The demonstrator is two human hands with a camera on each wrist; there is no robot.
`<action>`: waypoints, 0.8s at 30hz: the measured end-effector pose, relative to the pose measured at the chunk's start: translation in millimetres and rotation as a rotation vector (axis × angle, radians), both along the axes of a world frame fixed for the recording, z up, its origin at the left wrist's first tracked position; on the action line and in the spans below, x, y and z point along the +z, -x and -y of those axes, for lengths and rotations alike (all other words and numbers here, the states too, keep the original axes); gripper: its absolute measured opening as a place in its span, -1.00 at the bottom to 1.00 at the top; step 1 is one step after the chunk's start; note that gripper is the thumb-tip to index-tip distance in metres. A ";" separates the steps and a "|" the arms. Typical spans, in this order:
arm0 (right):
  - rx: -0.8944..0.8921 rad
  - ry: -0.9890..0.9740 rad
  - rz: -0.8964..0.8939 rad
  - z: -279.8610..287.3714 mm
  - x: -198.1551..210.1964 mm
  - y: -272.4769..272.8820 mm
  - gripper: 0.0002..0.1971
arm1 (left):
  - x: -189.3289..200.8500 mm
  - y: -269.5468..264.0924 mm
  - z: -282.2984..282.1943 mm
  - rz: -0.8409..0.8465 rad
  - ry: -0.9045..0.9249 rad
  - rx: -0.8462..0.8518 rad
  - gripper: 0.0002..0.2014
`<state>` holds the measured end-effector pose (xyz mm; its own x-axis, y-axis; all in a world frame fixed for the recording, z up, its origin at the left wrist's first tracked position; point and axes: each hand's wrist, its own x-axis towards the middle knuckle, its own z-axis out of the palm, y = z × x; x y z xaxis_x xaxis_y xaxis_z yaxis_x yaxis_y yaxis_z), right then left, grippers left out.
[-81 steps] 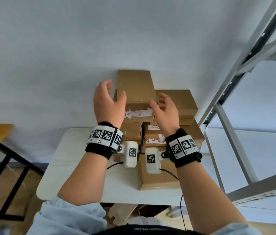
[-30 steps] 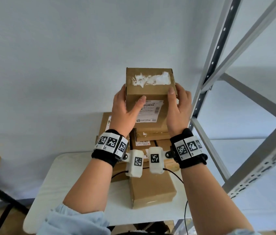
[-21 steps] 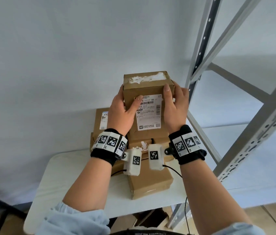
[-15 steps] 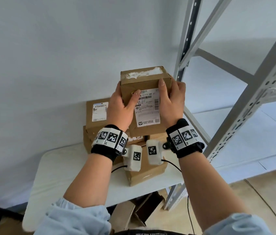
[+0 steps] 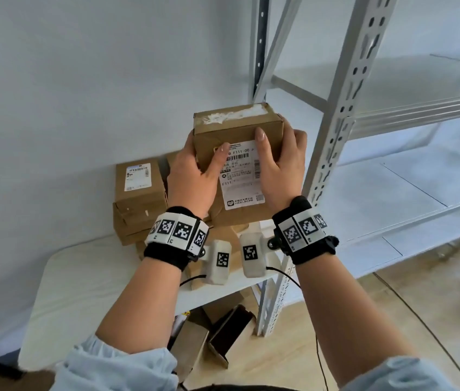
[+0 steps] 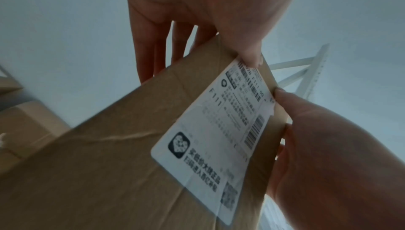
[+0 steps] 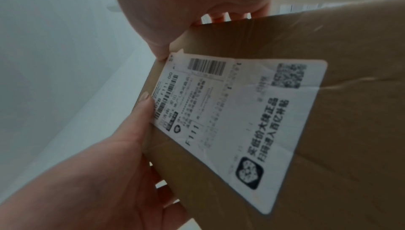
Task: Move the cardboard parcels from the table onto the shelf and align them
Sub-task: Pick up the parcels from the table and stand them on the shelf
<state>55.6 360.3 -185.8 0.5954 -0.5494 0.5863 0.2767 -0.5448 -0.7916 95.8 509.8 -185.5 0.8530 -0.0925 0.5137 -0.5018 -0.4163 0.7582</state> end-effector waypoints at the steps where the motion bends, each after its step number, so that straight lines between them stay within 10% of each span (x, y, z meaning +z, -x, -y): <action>1: -0.006 0.006 0.008 8.1 1.7 11.9 -0.35 | 5.7 13.5 7.1 0.020 -0.005 0.010 -0.46; 13: -0.019 0.062 0.122 145.8 41.0 165.8 -0.34 | 53.2 171.6 141.2 0.163 0.034 0.020 -0.45; 24: -0.062 0.039 0.261 249.9 123.3 187.1 -0.45 | 145.8 184.6 254.0 0.296 -0.085 -0.032 -0.27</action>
